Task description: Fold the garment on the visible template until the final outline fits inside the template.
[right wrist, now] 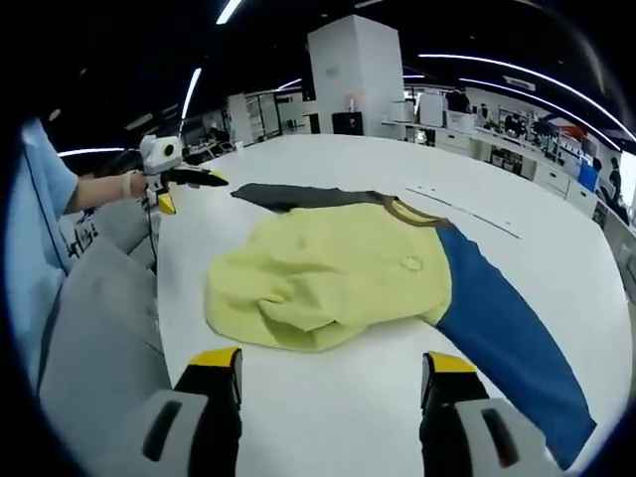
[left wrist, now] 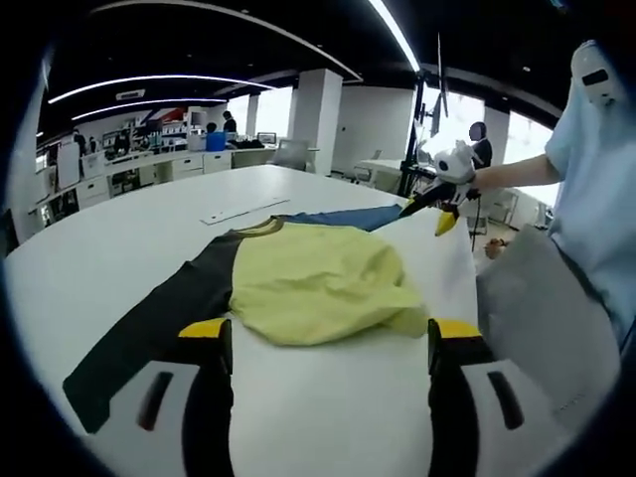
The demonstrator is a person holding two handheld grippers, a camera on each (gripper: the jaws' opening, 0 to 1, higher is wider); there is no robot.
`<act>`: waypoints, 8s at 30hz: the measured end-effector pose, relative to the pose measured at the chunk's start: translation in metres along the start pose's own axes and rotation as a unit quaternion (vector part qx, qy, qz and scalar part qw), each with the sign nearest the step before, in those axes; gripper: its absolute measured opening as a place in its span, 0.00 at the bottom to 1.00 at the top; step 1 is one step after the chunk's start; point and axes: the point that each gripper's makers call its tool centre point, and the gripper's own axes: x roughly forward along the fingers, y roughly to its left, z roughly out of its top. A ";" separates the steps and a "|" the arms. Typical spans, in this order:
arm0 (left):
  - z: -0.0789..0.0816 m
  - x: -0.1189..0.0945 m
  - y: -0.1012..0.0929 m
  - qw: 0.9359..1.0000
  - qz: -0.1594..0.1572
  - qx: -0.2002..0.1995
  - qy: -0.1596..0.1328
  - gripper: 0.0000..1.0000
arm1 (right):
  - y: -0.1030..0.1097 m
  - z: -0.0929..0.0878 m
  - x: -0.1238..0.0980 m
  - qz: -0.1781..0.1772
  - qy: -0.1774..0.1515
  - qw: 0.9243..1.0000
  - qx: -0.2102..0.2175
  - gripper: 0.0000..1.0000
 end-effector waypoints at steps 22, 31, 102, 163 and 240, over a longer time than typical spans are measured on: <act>-0.007 -0.007 -0.023 0.999 0.004 -0.028 -0.017 0.72 | 0.095 0.044 0.064 0.103 -0.019 0.976 -0.191 0.55; -0.019 -0.017 -0.026 0.999 0.019 -0.041 -0.014 0.71 | 0.135 0.021 0.096 0.125 0.013 0.950 -0.287 0.47; -0.036 0.021 -0.052 0.994 -0.002 -0.111 -0.017 0.57 | -0.088 0.145 0.200 -0.029 0.057 0.988 -0.144 0.00; -0.012 0.054 -0.043 0.999 -0.008 -0.047 -0.001 0.57 | -0.040 0.105 0.103 -0.033 -0.060 0.988 -0.137 0.89; 0.010 0.204 0.032 0.985 0.105 0.110 0.088 0.01 | 0.008 0.029 0.118 -0.140 -0.019 0.962 -0.233 0.13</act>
